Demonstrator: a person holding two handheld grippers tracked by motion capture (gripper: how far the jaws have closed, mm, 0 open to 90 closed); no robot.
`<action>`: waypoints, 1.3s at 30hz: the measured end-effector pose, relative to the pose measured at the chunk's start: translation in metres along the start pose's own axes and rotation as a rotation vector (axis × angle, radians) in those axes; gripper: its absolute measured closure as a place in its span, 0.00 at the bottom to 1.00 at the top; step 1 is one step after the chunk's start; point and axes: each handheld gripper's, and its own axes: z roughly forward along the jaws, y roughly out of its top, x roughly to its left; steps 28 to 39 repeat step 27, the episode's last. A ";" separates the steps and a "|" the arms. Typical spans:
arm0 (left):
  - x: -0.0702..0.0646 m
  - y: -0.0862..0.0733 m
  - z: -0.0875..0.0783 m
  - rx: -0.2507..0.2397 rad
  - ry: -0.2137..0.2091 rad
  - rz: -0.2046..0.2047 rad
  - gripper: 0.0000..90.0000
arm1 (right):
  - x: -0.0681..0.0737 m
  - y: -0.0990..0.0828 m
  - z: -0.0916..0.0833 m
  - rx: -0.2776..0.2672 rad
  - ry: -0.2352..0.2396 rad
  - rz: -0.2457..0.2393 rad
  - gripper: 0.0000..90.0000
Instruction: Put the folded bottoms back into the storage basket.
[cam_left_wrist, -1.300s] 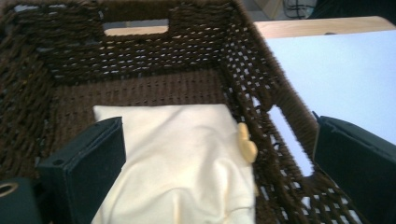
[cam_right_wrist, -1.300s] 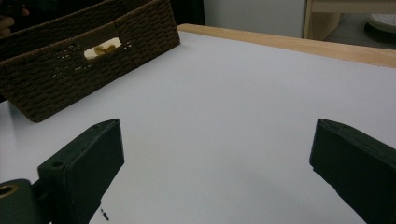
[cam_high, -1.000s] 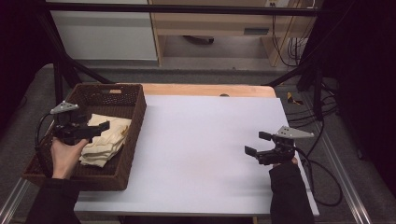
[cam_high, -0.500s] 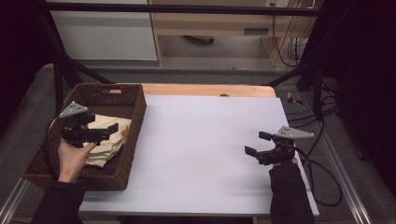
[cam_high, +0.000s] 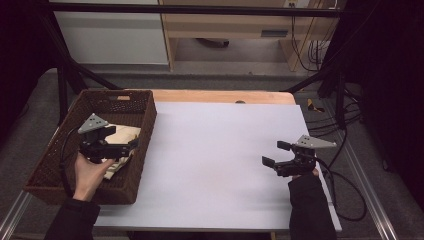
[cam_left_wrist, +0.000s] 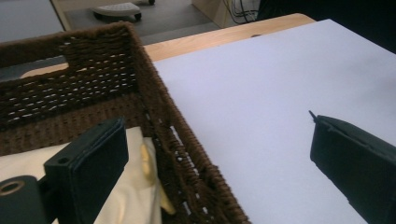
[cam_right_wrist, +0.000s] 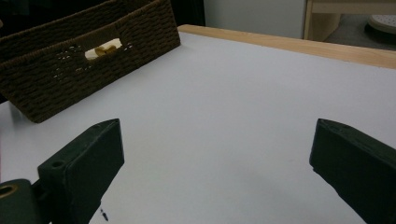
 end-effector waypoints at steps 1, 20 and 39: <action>-0.003 -0.001 0.001 -0.002 -0.010 0.004 0.04 | 0.000 0.000 0.000 0.001 0.000 -0.001 0.04; -0.023 -0.014 0.025 -0.001 -0.112 0.041 0.04 | 0.000 0.000 0.001 0.003 0.004 0.000 0.04; -0.024 -0.017 0.030 0.011 -0.118 0.050 0.04 | 0.000 0.000 0.001 0.003 0.010 -0.001 0.04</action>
